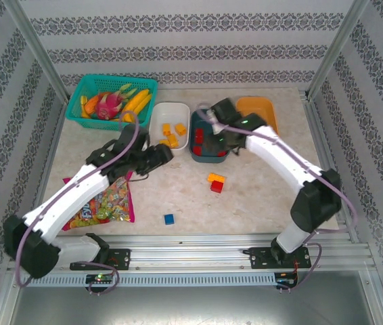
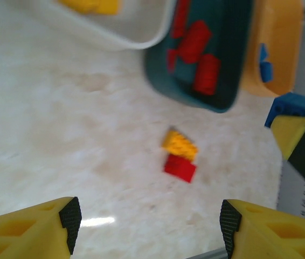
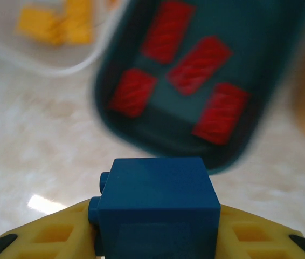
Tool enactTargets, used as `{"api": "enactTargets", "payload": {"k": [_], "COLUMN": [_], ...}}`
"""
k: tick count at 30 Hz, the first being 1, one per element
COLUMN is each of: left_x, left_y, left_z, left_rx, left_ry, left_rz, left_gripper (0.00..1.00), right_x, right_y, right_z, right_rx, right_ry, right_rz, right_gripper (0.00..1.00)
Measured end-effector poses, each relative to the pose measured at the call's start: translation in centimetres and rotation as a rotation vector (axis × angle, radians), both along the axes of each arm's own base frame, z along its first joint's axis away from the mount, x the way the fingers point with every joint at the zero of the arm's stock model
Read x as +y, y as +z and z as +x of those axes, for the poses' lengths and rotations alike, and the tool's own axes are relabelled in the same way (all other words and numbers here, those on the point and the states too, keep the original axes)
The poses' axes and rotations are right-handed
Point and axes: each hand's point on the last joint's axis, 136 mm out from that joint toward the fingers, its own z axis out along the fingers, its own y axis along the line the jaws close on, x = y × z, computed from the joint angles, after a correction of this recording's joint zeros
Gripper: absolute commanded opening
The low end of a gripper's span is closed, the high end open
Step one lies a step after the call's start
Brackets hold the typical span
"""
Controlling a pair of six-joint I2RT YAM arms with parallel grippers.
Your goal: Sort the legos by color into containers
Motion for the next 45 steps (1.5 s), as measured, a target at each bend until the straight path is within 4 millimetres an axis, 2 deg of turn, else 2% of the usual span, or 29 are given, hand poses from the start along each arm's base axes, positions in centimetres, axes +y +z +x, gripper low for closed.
{"api": "enactTargets", "payload": {"k": [3, 8, 12, 15, 23, 27, 33, 37, 41, 45], "left_x": [-3.1, -7.5, -10.7, -12.7, -16.8, -18.1, -18.3, -18.0, -17.5, -17.1], "left_y": [0.7, 0.4, -0.5, -1.0, 0.4, 0.8, 0.1, -0.8, -1.6, -2.6], "left_z": [2.6, 6.5, 9.1, 10.9, 15.8, 17.4, 17.7, 17.1, 16.6, 15.7], "left_rx": [-0.032, -0.043, -0.047, -0.044, -0.108, -0.131, -0.115, -0.089, -0.068, -0.046], "left_ry": [-0.058, -0.138, -0.201, -0.233, -0.273, -0.290, -0.305, -0.322, -0.341, -0.369], "left_rz": [-0.037, -0.074, -0.110, -0.136, -0.202, -0.218, -0.195, -0.161, -0.124, -0.073], "left_gripper": [0.71, 0.71, 0.71, 0.70, 0.70, 0.70, 0.70, 0.70, 0.70, 0.70], "right_x": [-5.7, -11.8, -14.9, -16.3, -18.3, -18.6, -18.8, -18.8, -18.8, -18.4], "right_y": [-0.3, -2.9, -5.2, -6.8, -8.3, -10.0, -13.1, -14.0, -12.9, -10.9], "right_z": [2.6, 6.3, 10.0, 12.6, 18.8, 20.0, 19.9, 19.4, 19.8, 20.3], "right_rx": [0.004, 0.062, 0.088, 0.096, 0.072, 0.096, 0.179, 0.214, 0.197, 0.153], "right_ry": [-0.176, -0.393, -0.522, -0.590, -0.708, -0.755, -0.809, -0.826, -0.821, -0.801], "right_rz": [0.023, 0.055, 0.073, 0.082, 0.129, 0.128, 0.107, 0.098, 0.105, 0.118], "right_gripper": [0.39, 0.40, 0.39, 0.39, 0.40, 0.41, 0.46, 0.56, 0.63, 0.64]}}
